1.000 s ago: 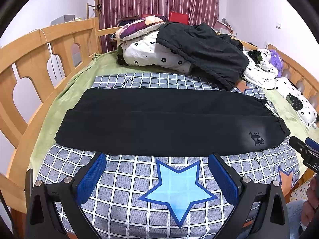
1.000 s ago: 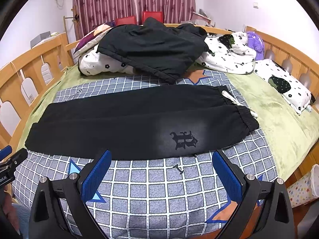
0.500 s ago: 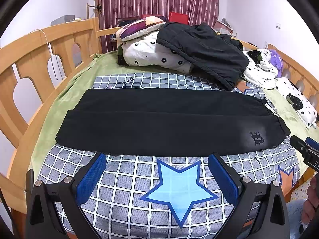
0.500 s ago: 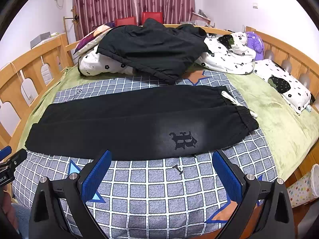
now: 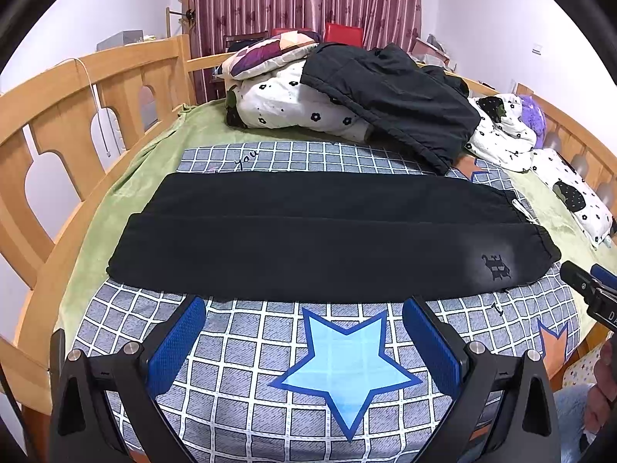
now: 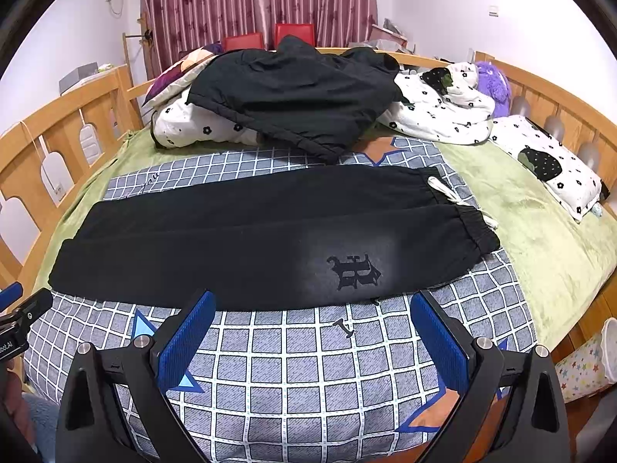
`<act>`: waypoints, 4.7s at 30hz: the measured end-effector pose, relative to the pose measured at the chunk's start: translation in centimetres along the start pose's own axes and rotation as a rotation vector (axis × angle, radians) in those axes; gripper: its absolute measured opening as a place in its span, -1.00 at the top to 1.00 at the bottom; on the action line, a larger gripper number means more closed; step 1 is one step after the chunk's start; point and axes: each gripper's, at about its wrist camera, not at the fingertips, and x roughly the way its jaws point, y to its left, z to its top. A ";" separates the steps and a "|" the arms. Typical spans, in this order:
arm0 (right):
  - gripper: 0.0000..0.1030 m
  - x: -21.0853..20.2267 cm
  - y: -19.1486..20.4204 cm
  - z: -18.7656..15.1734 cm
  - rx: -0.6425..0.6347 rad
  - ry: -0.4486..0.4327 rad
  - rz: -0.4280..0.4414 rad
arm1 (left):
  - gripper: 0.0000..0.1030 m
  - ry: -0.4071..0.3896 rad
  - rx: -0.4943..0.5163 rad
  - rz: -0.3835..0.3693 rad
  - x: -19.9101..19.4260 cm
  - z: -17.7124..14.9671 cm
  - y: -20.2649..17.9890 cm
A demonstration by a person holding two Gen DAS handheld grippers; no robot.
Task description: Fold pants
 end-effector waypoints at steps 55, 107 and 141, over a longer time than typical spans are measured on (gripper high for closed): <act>-0.64 15.3 -7.2 1.3 -0.010 0.132 -0.038 | -0.98 0.252 -0.152 0.024 16.5 0.5 12.4; -0.05 18.7 -16.1 -6.4 0.288 0.102 -0.008 | -0.63 0.156 -0.526 -0.091 18.1 -5.2 24.0; 0.71 27.0 -12.0 13.4 0.202 -0.098 0.077 | 0.82 -0.084 -0.276 0.176 25.3 14.5 20.6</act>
